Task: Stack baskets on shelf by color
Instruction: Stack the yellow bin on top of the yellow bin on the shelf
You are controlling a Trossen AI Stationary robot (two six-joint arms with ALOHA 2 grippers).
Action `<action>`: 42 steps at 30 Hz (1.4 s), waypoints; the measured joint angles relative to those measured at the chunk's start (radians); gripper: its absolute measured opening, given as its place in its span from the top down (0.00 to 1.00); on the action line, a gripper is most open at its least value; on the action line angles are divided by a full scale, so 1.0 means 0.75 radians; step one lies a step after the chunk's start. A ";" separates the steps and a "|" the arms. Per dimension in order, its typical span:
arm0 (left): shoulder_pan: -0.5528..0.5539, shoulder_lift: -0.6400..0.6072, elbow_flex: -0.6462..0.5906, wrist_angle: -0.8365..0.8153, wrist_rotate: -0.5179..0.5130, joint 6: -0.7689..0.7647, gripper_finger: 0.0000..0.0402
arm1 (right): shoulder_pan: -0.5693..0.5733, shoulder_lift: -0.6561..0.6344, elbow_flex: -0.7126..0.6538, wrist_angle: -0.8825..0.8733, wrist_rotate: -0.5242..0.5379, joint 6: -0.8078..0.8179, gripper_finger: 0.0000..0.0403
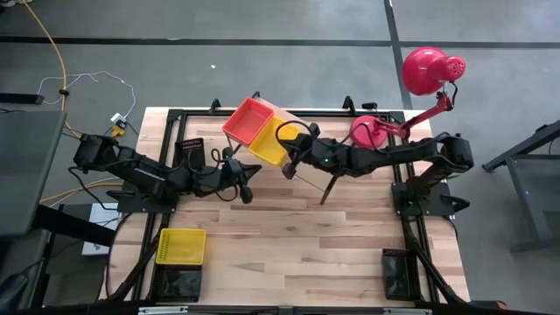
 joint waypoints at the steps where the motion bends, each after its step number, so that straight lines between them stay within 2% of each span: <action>1: 0.000 0.000 0.000 0.001 0.000 0.000 1.00 | 0.000 0.002 0.000 -0.003 -0.001 -0.006 1.00; 7: 0.000 0.000 0.000 -0.001 0.000 0.000 1.00 | 0.038 -0.046 0.036 -0.066 0.006 -0.064 1.00; 14: -0.023 -0.006 0.000 -0.011 0.001 0.057 1.00 | 0.145 -0.188 0.061 -0.333 0.039 -0.122 1.00; 22: -0.124 -0.114 0.001 -0.021 -0.196 0.162 1.00 | 0.334 -0.362 0.061 -0.750 0.034 -0.029 1.00; 26: -0.198 -0.186 0.001 -0.085 -0.205 0.200 1.00 | 0.435 -0.397 0.061 -0.910 -0.043 0.056 1.00; 31: -0.333 -0.309 0.001 -0.112 -0.148 0.252 1.00 | 0.556 -0.398 0.060 -1.054 -0.146 0.190 1.00; 42: -0.674 -0.615 0.001 -0.191 0.081 0.247 1.00 | 0.743 -0.398 0.060 -1.117 -0.157 0.384 1.00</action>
